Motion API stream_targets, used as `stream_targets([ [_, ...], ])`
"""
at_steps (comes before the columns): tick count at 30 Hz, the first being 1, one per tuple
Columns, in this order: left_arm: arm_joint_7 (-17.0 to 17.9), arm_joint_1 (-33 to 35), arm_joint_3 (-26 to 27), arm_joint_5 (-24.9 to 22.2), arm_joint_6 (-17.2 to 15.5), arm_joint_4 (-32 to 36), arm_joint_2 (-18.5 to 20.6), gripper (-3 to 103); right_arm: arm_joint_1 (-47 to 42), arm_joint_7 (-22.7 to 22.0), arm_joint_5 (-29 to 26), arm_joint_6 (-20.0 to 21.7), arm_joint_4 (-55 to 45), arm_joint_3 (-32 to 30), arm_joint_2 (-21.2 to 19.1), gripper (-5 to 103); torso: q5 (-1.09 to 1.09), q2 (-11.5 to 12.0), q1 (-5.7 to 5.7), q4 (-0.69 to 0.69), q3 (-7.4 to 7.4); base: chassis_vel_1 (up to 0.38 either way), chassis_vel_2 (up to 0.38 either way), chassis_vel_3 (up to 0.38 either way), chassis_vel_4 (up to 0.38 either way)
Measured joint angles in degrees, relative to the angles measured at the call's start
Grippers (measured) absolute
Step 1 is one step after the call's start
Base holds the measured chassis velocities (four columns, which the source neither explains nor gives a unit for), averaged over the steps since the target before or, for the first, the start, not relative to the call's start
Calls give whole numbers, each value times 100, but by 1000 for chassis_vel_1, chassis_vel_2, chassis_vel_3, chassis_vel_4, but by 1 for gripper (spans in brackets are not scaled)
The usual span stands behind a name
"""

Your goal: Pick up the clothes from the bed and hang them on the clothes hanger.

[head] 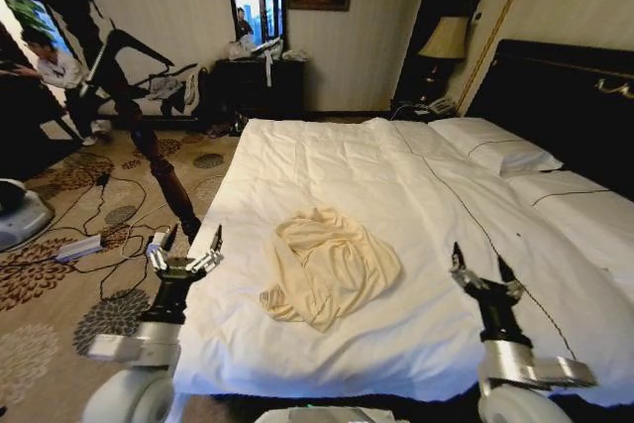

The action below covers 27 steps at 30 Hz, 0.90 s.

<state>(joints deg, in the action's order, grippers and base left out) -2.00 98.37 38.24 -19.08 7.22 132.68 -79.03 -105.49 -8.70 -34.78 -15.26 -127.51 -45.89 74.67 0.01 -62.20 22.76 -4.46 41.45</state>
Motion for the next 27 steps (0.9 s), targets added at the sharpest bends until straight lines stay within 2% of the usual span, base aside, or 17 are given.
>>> stream_targets([
  [4,10,-29,10,-39,-78,102,-41,100,34,-118,-171,61,7,47,-64,100,-1,0,0,0,0,0,0,0,0],
  [6,30,18,228,-338,-264,544,66,100,-50,-206,-403,196,-389,-6,-183,100,0,-1,0,0,0,0,0,0,0],
  [8,31,78,404,-496,-312,735,141,100,-57,-226,-509,258,-617,-67,-267,100,-2,-2,0,0,-1,0,0,0,0],
  [11,19,141,445,-388,-232,609,139,100,23,-203,-487,265,-544,-73,-278,100,-2,-2,0,0,-1,0,0,0,0],
  [12,10,165,380,-124,-89,328,62,100,127,-204,-349,204,-273,11,-219,100,-1,-1,0,1,0,0,0,0,0],
  [15,-2,183,238,158,-4,124,-91,100,152,-216,-123,113,-91,182,-94,100,-1,-1,1,0,0,0,0,0,0],
  [21,-13,117,213,116,-81,156,-91,100,174,-196,-13,95,-164,249,-16,100,-1,-2,-1,0,-1,0,0,0,0],
  [27,49,-104,204,-174,-135,-314,-53,100,213,-218,101,12,12,203,41,100,0,-1,0,0,0,0,0,0,0],
])
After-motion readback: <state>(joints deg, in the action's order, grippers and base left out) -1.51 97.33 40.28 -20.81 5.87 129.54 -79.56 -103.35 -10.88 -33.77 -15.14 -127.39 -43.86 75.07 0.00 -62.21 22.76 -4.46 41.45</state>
